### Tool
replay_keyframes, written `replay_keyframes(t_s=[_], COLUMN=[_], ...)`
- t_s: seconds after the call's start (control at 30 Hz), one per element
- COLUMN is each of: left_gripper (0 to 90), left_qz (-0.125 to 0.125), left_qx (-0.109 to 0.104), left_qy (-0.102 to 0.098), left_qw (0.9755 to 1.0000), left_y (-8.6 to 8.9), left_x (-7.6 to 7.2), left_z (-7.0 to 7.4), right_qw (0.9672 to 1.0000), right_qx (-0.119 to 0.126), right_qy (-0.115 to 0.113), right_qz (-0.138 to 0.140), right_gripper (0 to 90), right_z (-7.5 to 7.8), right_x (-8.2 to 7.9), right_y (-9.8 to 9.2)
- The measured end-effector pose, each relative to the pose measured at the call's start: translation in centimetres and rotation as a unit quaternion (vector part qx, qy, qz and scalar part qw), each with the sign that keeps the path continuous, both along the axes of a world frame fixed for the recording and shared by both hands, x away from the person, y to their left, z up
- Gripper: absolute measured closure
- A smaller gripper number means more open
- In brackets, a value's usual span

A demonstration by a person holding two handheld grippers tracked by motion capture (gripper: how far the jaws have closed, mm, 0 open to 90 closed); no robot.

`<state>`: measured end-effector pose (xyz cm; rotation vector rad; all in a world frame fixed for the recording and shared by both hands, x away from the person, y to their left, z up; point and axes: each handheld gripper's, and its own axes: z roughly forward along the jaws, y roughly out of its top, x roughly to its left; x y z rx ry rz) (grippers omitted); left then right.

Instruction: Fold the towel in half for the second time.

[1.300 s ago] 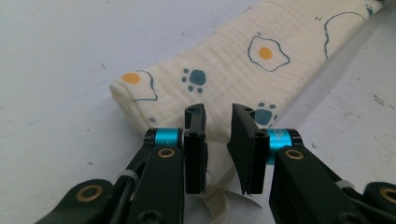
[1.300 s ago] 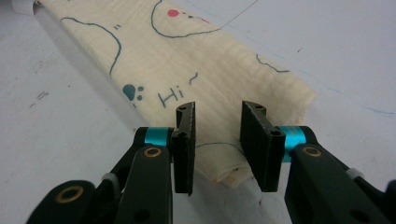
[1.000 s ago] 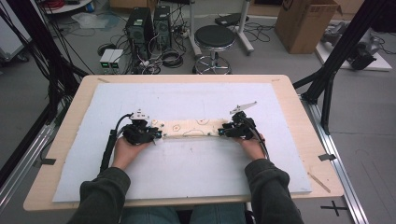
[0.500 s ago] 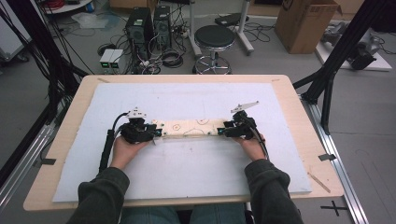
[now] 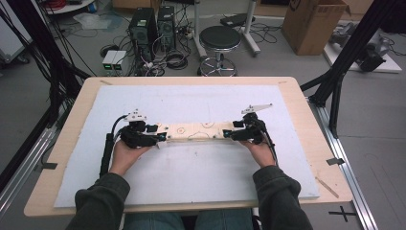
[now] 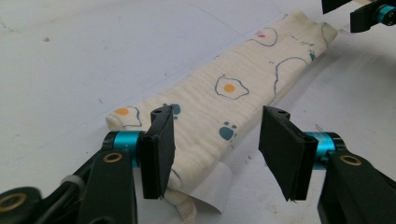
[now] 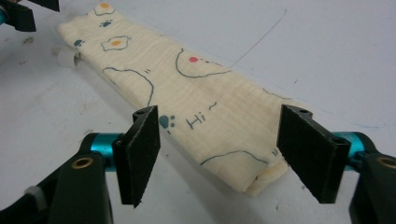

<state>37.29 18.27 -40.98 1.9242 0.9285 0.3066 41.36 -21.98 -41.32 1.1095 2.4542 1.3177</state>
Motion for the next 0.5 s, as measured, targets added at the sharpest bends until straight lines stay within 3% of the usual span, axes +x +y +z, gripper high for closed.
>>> replay_keyframes(t_s=[0.5], left_gripper=[39.0], left_qz=[-0.017], left_qx=[0.008], left_qy=[-0.023], left_qw=[0.9996], left_y=[0.1], left_x=[-1.6], left_z=[1.4], right_qw=[0.9998], right_qx=[0.01], right_qy=[-0.017], right_qz=[0.006], right_gripper=[21.8], right_z=[1.4], right_x=[-1.6], right_y=[-0.3])
